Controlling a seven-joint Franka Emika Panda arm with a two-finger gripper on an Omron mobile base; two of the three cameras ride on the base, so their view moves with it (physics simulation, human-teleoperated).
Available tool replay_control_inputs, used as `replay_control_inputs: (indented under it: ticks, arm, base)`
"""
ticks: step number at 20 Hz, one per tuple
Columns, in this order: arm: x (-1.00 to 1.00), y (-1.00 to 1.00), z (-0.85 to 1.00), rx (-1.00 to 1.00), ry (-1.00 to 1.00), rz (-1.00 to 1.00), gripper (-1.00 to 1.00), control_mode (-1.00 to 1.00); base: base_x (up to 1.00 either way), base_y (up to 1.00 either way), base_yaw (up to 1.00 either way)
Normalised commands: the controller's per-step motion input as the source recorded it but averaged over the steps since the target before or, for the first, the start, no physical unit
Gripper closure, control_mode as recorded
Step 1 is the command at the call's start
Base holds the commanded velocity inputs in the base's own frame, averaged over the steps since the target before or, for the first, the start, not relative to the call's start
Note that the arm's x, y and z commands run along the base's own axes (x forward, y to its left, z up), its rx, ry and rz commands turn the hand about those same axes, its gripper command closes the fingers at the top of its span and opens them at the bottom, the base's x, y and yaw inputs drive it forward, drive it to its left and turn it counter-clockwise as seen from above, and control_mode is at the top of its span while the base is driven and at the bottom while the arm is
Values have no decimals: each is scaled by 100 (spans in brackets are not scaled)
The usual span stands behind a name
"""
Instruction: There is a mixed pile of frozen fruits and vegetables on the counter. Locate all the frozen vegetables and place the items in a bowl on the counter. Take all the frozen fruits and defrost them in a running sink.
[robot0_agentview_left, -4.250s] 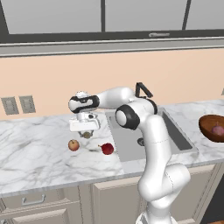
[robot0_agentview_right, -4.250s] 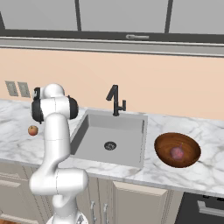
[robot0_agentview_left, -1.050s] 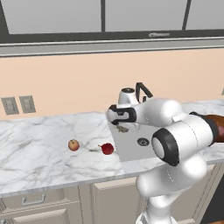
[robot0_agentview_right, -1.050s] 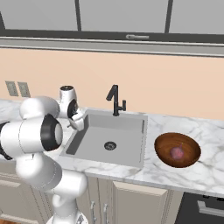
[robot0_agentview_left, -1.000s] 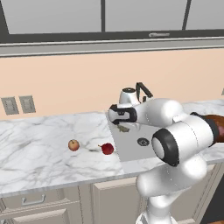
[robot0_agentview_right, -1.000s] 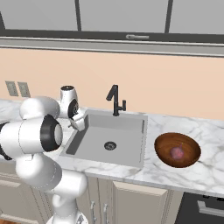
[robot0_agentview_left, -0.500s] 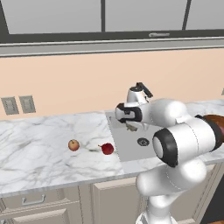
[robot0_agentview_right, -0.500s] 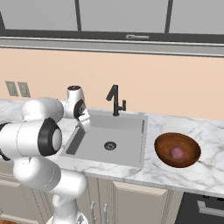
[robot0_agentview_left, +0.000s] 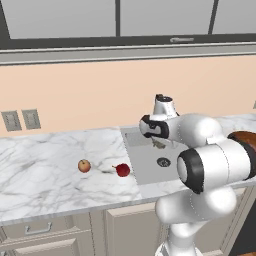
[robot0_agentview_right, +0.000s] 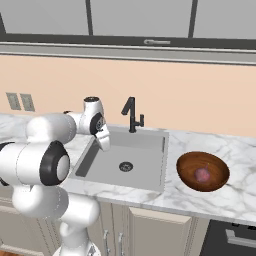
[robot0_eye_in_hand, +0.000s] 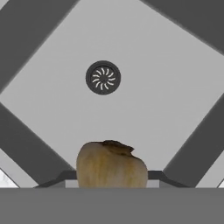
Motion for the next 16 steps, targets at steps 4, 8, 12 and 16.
replay_control_inputs:
  ticks: [4,8,12,16]
  arm:
    - [-5,-31,0,-2,0,12,100,-100]
    - [-12,-13,2,-6,0,18,100,-100]
    - [-23,-10,1,-7,0,16,100,-100]
    - [-23,-32,7,-4,0,10,100,-100]
  base:
    - [0,0,0]
    - [0,0,0]
    - [0,0,0]
    - [0,0,0]
